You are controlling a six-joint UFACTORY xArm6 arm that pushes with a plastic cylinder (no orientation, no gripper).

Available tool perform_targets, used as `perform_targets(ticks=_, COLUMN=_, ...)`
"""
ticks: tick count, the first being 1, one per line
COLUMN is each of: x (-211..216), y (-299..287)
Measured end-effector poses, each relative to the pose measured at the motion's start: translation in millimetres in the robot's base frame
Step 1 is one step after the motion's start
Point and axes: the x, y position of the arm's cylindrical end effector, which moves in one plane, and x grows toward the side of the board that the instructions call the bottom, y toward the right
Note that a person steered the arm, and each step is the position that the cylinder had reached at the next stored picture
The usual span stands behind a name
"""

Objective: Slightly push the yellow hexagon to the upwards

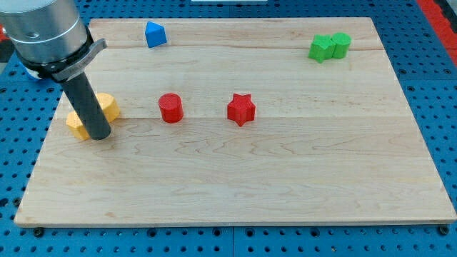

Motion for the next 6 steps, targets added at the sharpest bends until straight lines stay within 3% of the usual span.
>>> perform_targets(ticks=3, x=-27, y=-25)
perform_targets(ticks=5, x=26, y=-52)
perform_targets(ticks=6, x=-8, y=-58)
